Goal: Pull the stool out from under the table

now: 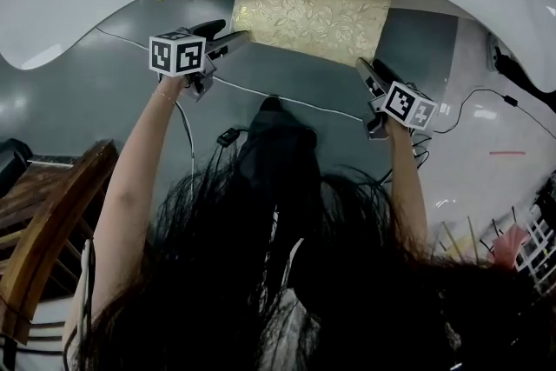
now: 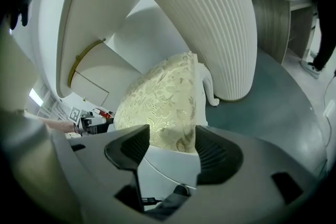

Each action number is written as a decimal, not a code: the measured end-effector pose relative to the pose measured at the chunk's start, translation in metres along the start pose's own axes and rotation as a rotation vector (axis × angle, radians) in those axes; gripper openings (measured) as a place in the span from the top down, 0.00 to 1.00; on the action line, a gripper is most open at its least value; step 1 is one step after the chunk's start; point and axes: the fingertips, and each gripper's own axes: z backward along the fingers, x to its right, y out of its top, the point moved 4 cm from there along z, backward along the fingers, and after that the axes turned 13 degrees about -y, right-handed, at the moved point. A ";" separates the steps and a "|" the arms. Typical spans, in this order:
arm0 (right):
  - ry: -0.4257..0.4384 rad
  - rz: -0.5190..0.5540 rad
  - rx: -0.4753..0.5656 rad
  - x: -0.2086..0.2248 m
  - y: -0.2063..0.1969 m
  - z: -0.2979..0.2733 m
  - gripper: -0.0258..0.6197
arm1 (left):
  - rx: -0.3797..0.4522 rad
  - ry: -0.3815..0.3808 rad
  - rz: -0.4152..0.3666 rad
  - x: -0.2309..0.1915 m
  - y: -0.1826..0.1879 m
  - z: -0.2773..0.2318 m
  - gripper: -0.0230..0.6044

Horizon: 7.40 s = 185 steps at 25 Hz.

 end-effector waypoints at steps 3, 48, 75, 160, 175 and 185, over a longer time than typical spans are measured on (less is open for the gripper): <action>-0.004 0.026 -0.032 -0.001 -0.002 -0.013 0.56 | 0.022 -0.026 0.039 -0.005 0.005 -0.010 0.44; 0.038 -0.161 0.012 0.005 -0.016 -0.019 0.51 | 0.208 0.073 0.249 -0.016 -0.005 -0.016 0.43; -0.002 -0.076 -0.183 0.034 -0.149 0.041 0.51 | 0.077 0.107 0.427 0.040 -0.174 0.011 0.43; 0.343 0.234 0.357 -0.248 0.083 0.406 0.86 | 0.283 0.043 -0.594 0.493 0.106 0.184 0.44; 0.303 0.223 0.408 -0.356 -0.027 0.444 0.88 | 0.265 -0.120 -0.613 0.503 0.019 0.297 0.72; 0.293 0.284 0.380 -0.379 -0.069 0.465 0.88 | 0.265 -0.178 -0.596 0.516 -0.025 0.315 0.82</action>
